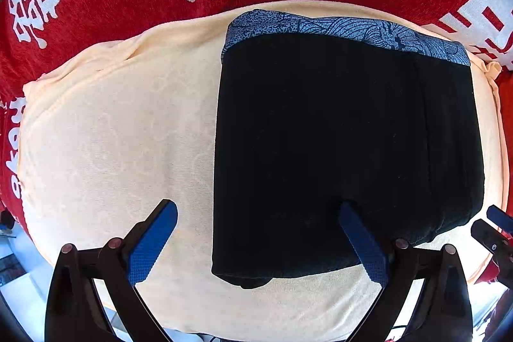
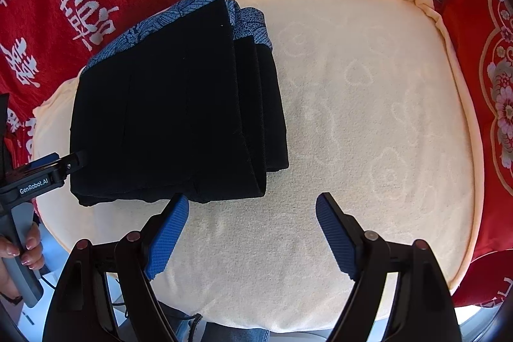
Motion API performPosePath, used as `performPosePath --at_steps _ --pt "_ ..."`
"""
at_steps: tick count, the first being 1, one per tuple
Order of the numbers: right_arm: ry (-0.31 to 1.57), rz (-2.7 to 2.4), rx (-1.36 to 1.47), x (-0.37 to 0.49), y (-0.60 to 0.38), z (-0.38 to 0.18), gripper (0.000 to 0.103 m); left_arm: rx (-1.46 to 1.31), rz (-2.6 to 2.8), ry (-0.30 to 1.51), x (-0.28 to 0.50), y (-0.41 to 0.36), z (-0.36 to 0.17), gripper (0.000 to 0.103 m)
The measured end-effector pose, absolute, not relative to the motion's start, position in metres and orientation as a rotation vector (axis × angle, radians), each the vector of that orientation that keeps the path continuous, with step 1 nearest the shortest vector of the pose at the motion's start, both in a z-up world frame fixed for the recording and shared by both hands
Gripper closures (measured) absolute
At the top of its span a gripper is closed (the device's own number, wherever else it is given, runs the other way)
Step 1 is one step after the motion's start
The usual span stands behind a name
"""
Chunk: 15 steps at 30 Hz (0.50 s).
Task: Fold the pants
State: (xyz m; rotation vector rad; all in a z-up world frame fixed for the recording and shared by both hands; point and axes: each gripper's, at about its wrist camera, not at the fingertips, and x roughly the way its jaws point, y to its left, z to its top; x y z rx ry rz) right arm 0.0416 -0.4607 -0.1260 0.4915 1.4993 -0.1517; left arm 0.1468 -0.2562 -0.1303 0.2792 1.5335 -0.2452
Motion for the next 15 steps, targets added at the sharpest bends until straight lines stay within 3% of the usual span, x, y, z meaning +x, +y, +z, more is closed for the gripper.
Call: performPosePath --at_steps 15 --pt "1.486 -0.142 0.529 0.0424 -0.4686 -0.1275 0.019 0.255 -0.246 1.550 0.1499 -0.2471 -0.1396 0.001"
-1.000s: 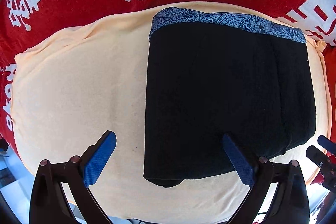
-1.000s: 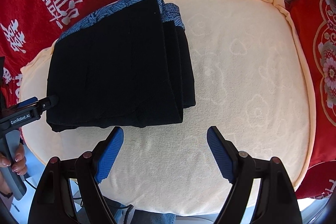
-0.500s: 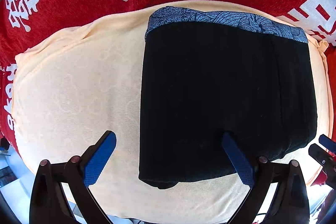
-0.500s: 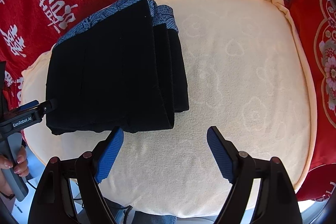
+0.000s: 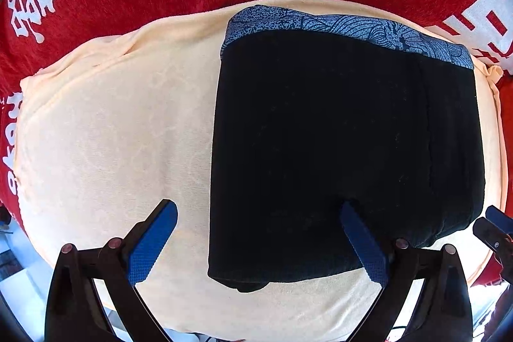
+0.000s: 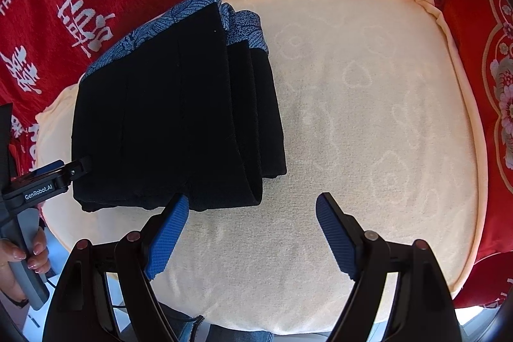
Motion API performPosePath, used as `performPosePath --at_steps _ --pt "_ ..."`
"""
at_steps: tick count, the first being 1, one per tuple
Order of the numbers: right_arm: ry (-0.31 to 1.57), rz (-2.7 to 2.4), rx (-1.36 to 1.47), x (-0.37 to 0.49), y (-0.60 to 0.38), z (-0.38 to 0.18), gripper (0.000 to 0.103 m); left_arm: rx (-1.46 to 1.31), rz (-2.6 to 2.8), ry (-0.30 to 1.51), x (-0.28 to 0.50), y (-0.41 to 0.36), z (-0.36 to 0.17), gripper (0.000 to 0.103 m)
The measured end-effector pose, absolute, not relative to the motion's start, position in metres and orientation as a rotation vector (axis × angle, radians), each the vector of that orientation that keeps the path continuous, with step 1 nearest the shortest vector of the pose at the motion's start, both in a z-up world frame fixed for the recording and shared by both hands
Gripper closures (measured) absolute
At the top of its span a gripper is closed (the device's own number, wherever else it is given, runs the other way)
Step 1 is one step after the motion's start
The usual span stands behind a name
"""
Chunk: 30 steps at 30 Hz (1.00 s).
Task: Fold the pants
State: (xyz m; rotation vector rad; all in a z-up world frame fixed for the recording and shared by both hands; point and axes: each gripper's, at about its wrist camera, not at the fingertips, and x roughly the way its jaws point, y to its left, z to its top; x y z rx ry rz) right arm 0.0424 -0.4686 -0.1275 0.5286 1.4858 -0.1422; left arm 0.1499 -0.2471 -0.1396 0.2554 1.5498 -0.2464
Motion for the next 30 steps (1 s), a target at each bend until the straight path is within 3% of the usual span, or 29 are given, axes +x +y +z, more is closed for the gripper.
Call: performPosePath --at_steps 10,14,30 --pt "1.412 -0.086 0.662 0.040 -0.478 -0.126 0.019 0.264 -0.276 1.548 0.153 -0.247 -0.146 0.001" --pt "1.392 -0.044 0.698 0.040 -0.480 -0.126 0.000 0.248 -0.280 1.554 0.155 -0.244 -0.148 0.001" --pt "1.428 0.027 0.786 0.044 -0.488 -0.142 0.000 0.221 -0.336 1.564 0.164 -0.236 -0.152 0.001"
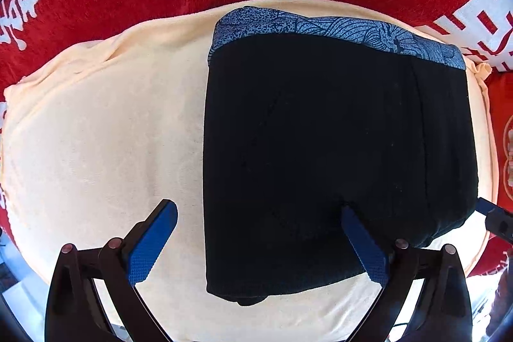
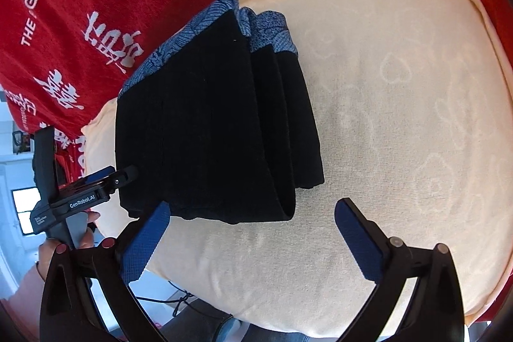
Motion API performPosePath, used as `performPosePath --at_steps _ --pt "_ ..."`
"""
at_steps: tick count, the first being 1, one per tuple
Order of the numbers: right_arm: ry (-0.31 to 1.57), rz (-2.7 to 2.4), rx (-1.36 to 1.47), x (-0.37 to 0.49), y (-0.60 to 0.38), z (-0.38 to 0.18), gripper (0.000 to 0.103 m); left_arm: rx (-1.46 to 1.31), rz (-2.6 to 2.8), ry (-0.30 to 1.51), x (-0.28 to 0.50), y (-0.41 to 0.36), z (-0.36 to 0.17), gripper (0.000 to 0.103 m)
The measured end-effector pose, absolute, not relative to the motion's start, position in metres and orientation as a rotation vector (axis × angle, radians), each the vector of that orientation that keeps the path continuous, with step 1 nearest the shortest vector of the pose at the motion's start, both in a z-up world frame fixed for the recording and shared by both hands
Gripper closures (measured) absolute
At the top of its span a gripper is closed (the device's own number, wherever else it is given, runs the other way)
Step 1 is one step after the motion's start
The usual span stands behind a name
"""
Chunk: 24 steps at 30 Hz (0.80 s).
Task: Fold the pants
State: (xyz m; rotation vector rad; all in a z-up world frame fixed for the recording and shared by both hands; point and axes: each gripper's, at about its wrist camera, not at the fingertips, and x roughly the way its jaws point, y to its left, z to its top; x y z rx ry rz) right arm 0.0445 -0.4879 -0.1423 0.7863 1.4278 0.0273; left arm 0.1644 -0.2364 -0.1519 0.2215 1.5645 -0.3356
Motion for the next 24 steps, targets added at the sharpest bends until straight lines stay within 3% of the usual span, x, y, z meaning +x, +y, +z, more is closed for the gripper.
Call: performPosePath --at_steps 14,24 --pt "1.401 0.078 0.787 0.063 -0.516 -0.158 0.000 0.100 -0.462 1.546 0.208 -0.202 -0.155 0.001" --pt "1.395 0.210 0.815 0.082 -0.527 -0.185 0.000 -0.063 -0.641 1.607 0.230 -0.186 -0.189 0.001"
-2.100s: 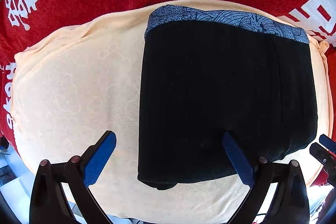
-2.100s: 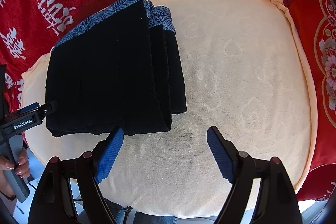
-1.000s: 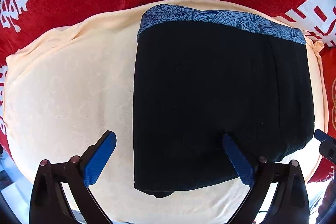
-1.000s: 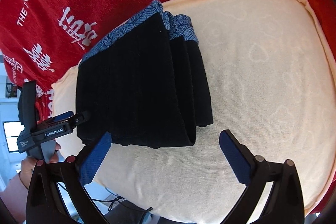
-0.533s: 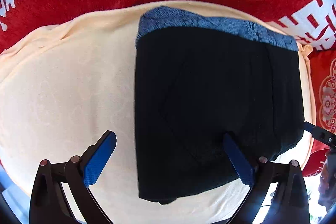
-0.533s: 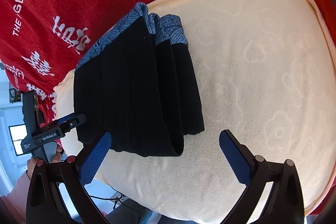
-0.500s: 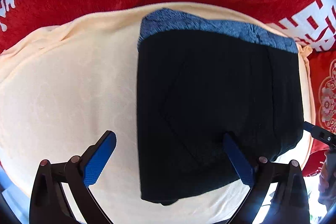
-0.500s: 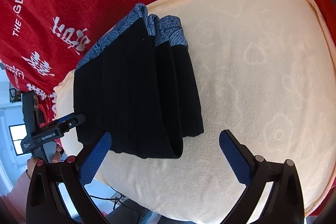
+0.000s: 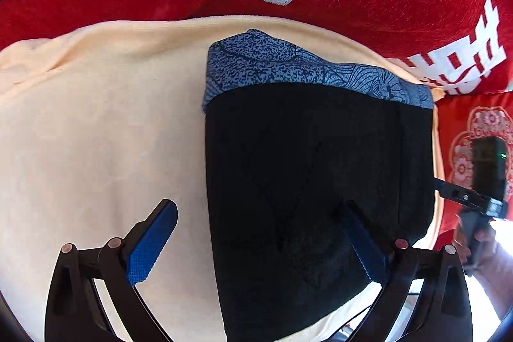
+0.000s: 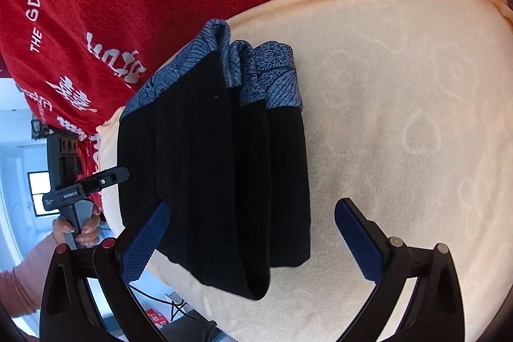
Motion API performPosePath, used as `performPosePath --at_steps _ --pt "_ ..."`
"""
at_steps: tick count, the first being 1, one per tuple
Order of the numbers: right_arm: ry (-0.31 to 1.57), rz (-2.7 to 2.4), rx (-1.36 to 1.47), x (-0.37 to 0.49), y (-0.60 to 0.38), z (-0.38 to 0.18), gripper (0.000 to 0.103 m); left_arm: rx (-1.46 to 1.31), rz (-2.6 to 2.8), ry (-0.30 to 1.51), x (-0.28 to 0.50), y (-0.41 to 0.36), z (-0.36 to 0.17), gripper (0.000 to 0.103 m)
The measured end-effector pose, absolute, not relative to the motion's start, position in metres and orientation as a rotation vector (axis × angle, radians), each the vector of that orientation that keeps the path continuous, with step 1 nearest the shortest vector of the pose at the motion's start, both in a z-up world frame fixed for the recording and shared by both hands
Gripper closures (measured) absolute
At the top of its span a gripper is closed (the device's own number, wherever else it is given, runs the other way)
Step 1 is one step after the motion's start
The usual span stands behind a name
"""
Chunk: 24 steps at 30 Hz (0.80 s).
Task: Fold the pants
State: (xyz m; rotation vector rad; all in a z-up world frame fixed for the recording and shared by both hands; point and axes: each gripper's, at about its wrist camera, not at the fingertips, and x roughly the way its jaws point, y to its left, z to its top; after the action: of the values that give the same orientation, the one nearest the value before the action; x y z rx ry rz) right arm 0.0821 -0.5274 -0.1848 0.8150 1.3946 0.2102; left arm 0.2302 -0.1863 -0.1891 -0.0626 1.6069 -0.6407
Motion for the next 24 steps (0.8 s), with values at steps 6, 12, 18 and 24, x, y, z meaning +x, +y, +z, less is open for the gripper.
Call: performPosePath --at_steps 6,12,18,24 --pt "1.363 0.344 0.948 0.094 -0.533 -0.211 0.001 -0.072 -0.753 1.602 0.231 -0.206 -0.201 0.001" --pt "1.330 0.396 1.007 0.104 -0.532 -0.223 0.001 -0.132 -0.782 1.620 0.230 -0.214 -0.212 0.000" --pt "1.364 0.334 1.006 0.101 -0.537 -0.220 0.010 -0.129 -0.758 1.608 0.227 -0.212 -0.208 0.001" --pt "1.328 0.292 1.051 0.090 -0.539 -0.206 0.053 -0.110 -0.714 1.510 0.209 -0.211 -0.177 0.035"
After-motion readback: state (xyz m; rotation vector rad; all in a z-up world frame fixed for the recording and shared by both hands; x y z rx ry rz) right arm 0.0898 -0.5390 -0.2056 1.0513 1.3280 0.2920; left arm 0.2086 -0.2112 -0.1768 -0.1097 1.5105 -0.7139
